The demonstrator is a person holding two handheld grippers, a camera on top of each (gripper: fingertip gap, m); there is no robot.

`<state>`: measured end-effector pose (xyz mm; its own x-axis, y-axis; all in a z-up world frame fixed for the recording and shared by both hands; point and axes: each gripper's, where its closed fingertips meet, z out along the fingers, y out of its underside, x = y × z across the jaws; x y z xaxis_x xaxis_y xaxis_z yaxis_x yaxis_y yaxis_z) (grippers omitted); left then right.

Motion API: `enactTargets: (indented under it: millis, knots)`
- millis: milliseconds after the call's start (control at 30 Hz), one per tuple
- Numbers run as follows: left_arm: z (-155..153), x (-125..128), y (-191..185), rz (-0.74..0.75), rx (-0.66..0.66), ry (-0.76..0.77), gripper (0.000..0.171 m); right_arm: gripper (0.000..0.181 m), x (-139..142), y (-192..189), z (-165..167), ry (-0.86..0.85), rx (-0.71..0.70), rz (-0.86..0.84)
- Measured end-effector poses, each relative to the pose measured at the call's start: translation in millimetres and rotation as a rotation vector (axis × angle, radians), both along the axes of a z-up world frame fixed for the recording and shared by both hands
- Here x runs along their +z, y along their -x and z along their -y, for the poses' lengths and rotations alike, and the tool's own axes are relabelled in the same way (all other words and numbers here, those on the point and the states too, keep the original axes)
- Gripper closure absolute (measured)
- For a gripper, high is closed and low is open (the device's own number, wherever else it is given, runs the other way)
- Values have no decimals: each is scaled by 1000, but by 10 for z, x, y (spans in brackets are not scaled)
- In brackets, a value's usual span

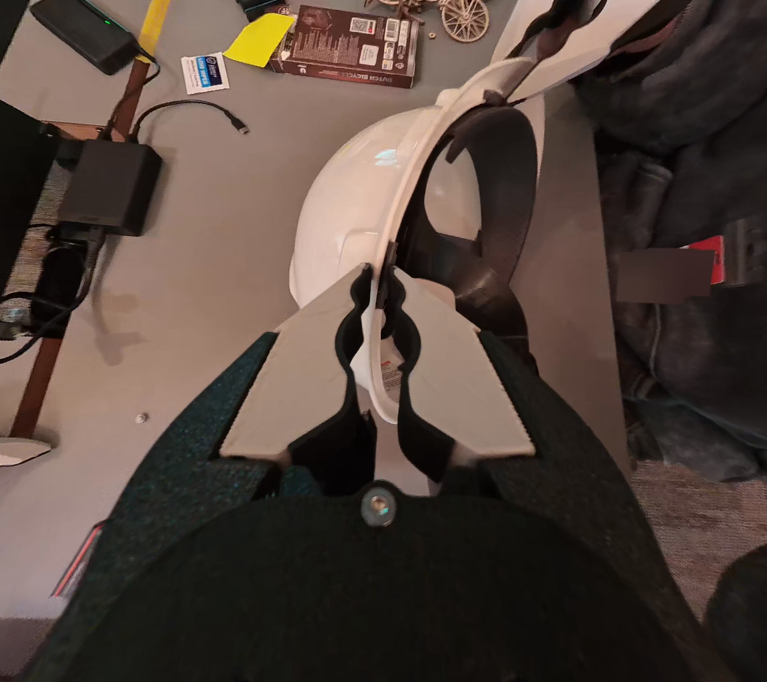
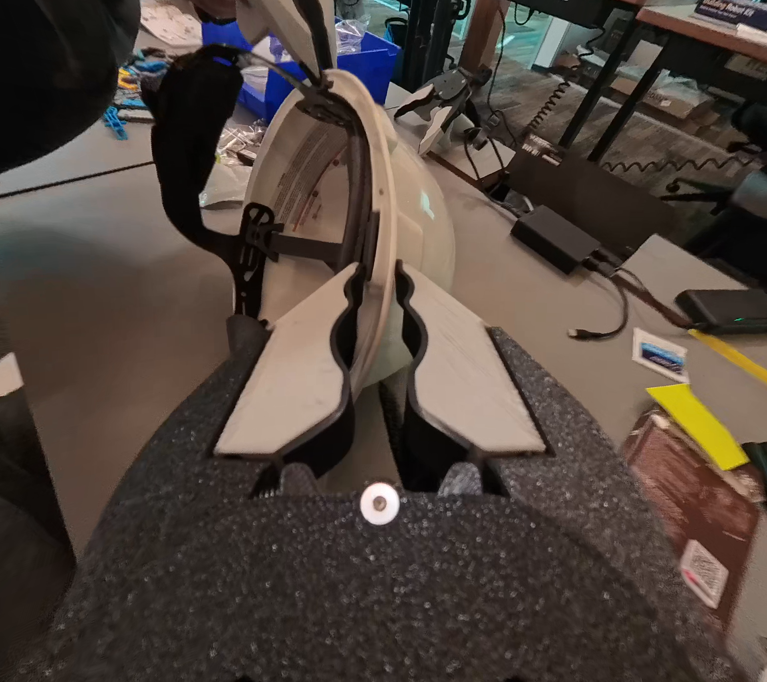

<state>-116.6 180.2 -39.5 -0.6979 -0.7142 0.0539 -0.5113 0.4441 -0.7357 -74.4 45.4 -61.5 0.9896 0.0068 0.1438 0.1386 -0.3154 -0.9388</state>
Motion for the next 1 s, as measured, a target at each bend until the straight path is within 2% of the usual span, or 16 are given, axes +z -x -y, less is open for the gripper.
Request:
enactTargets:
  millis: [67, 100, 133, 167, 233, 300, 400, 500, 533, 567, 667, 700, 767, 833, 900, 1000]
  knots:
    - [42, 13, 3, -10, -3, 14, 167, 143, 326, 12, 33, -68, 19, 79]
    - [64, 21, -10, -2, -3, 12, 167, 136, 534, 100, 36, -101, 79, 114]
    - [96, 33, -20, 3, -8, 15, 167, 132, 712, 235, 8, -116, 164, 174]
    - [135, 49, -29, 5, -14, 22, 167, 136, 809, 338, -72, -97, 223, 265]
    - [211, 82, -68, 10, -19, 36, 169, 124, 776, 420, -358, 7, 281, 481]
    - [262, 99, -111, 16, -14, 32, 169, 123, 621, 379, -668, 93, 326, 671]
    - [296, 110, -149, 26, 5, 44, 168, 123, 315, 162, -997, 204, 354, 778]
    - [319, 123, -177, 44, 37, 100, 168, 151, 236, 203, -1165, 146, 396, 858]
    - [318, 123, -184, 53, 49, 112, 168, 154, 228, 211, -1203, 120, 393, 894]
    - [294, 120, -190, 64, 67, 114, 168, 155, 225, 195, -1235, 107, 379, 917]
    - [197, 191, -104, 126, 93, 128, 168, 159, 230, 178, -1259, 135, 376, 844]
    - [148, 222, -55, 154, 104, 121, 162, 161, 234, 160, -1256, 148, 375, 840]
    - [19, 151, 31, 196, 127, 9, 144, 164, 239, 154, -1247, 163, 383, 814]
    - [11, 52, 81, 237, 111, -77, 134, 164, 238, 164, -1246, 169, 398, 790]
    - [108, -49, 76, 261, 73, -119, 133, 164, 244, 174, -1258, 163, 407, 788]
    - [126, -177, -64, 343, 61, -262, 136, 166, 271, 202, -1257, 160, 411, 762]
